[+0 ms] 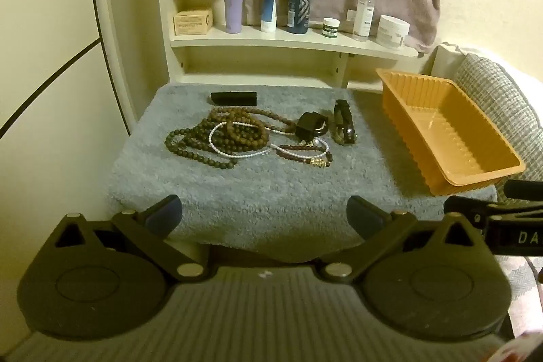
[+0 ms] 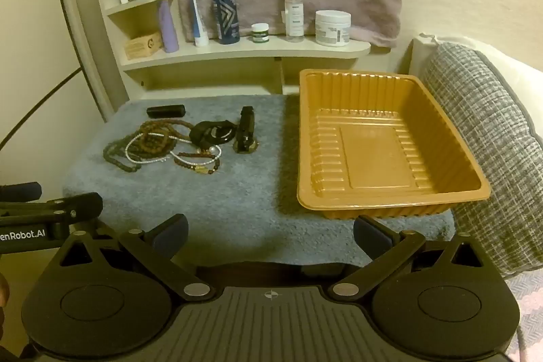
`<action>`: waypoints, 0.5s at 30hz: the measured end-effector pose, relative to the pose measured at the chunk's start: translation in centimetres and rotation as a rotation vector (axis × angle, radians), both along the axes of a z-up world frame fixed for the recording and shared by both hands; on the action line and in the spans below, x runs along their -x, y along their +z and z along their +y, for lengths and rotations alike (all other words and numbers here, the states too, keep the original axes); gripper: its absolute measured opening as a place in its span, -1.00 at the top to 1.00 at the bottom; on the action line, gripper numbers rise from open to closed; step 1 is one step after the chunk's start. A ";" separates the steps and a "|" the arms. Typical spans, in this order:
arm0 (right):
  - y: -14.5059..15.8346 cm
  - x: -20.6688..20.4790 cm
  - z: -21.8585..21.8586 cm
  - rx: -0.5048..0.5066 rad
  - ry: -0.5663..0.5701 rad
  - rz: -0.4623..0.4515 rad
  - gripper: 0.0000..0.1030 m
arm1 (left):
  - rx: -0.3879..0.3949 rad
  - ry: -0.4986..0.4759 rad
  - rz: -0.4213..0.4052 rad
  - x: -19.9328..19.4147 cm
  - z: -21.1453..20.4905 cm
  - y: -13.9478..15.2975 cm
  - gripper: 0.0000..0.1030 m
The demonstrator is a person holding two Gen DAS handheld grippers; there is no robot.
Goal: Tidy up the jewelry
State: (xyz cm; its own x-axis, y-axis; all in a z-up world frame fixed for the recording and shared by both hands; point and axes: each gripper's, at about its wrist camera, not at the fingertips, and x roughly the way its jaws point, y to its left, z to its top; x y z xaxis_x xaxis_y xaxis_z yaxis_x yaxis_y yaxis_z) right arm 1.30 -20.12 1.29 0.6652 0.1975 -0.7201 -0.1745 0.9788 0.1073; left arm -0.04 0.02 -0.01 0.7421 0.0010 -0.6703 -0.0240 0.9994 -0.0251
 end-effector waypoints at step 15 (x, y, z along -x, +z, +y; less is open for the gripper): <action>0.2 0.0 0.3 -0.003 -0.012 -0.010 -1.00 | 0.007 -0.009 0.003 -0.1 0.2 0.4 -0.98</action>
